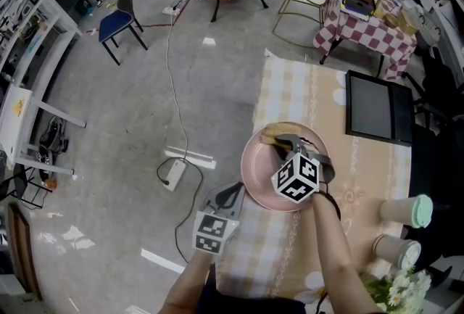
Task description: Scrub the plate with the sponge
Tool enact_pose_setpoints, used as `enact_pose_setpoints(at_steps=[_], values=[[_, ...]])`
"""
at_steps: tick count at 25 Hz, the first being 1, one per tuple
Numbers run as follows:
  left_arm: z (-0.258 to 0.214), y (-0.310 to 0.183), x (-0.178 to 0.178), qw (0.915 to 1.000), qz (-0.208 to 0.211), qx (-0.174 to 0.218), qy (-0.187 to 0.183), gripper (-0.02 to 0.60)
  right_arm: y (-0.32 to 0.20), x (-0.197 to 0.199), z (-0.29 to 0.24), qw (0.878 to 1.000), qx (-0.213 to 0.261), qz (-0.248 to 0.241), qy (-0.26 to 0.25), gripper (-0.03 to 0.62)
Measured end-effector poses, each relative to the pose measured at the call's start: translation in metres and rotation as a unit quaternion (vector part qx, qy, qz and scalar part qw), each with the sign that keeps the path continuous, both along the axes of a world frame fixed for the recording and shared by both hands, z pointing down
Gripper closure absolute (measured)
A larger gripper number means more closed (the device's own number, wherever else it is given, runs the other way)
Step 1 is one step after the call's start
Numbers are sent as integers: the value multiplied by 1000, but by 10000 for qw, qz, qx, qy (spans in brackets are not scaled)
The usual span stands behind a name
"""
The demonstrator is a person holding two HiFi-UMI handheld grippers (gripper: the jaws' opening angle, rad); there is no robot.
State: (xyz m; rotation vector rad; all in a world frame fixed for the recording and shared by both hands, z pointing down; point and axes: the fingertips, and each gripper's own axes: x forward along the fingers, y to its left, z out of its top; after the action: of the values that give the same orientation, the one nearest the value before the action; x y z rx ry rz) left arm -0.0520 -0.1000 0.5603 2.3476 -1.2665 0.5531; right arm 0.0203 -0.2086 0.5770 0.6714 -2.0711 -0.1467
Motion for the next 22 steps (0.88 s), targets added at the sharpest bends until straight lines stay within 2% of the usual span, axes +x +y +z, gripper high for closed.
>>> enact_pose_setpoints(at_steps=[13, 22], values=[[0, 3, 2, 10000, 15, 8, -23, 565, 11, 0, 1, 9997, -234, 33, -26, 548], [1, 5, 4, 10000, 4, -4, -19, 565, 23, -1, 3, 9997, -155, -81, 164, 548]])
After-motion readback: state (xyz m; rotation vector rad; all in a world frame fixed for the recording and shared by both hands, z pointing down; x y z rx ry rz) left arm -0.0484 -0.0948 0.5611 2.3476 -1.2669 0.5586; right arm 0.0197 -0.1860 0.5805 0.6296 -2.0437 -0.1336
